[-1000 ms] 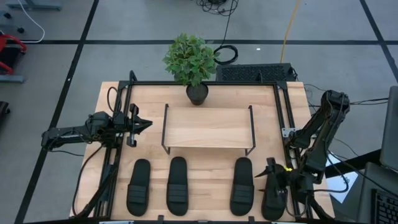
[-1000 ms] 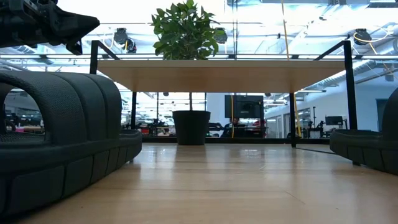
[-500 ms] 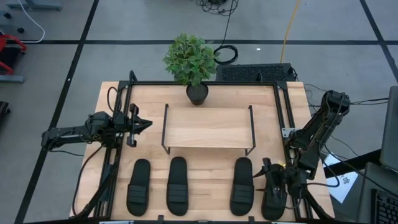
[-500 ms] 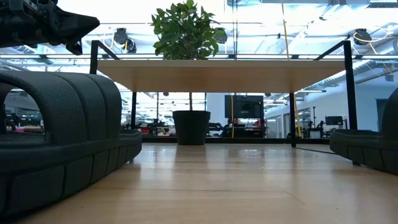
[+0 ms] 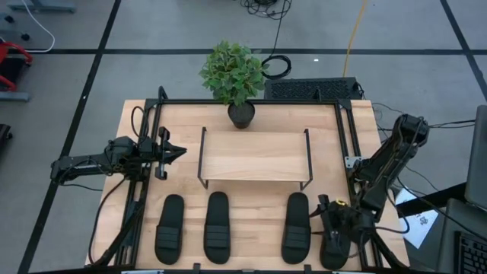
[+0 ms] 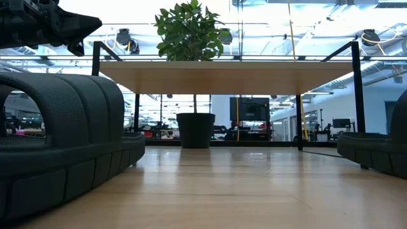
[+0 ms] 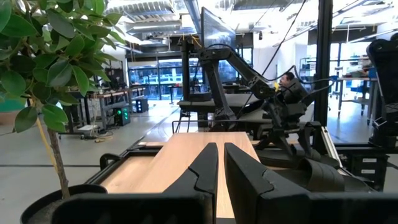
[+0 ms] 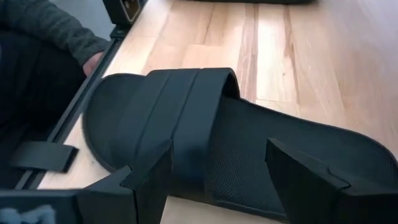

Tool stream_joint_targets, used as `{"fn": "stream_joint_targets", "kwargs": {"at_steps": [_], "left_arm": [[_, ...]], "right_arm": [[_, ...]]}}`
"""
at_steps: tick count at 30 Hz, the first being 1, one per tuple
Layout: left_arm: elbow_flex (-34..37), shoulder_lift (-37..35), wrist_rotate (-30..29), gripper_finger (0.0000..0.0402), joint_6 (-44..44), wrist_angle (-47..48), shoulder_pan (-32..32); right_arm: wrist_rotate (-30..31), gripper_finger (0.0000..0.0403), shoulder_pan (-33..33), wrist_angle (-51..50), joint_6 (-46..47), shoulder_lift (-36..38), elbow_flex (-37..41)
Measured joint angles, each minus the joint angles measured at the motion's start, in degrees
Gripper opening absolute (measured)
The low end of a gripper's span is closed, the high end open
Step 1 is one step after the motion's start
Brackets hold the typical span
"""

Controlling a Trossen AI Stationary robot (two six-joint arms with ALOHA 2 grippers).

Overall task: Pick and place slides into the shelf
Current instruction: Put the black slides under the shelf

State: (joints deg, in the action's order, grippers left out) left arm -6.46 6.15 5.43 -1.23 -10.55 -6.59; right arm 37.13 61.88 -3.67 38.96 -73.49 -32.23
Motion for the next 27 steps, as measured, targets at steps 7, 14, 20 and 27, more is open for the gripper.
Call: {"fn": "stream_joint_targets", "kwargs": {"at_steps": [7, 14, 20, 27], "left_arm": [[0.0, 0.0, 0.0, 0.0031, 0.0, 0.0, 0.0], [0.0, 0.0, 0.0, 0.0031, 0.0, 0.0, 0.0], [0.0, 0.0, 0.0, 0.0031, 0.0, 0.0, 0.0], [0.0, 0.0, 0.0, 0.0031, 0.0, 0.0, 0.0]], "right_arm": [[-6.9, 0.0247, -2.4, 4.7, 0.8, -2.7, 0.0], [-7.5, 0.0247, -3.8, 7.2, 0.9, -4.5, 0.0], [-7.7, 0.0242, -4.9, 11.4, 0.9, -7.4, 0.0], [-7.5, 0.0145, -5.7, 17.5, 0.6, -10.9, 0.0]]}}
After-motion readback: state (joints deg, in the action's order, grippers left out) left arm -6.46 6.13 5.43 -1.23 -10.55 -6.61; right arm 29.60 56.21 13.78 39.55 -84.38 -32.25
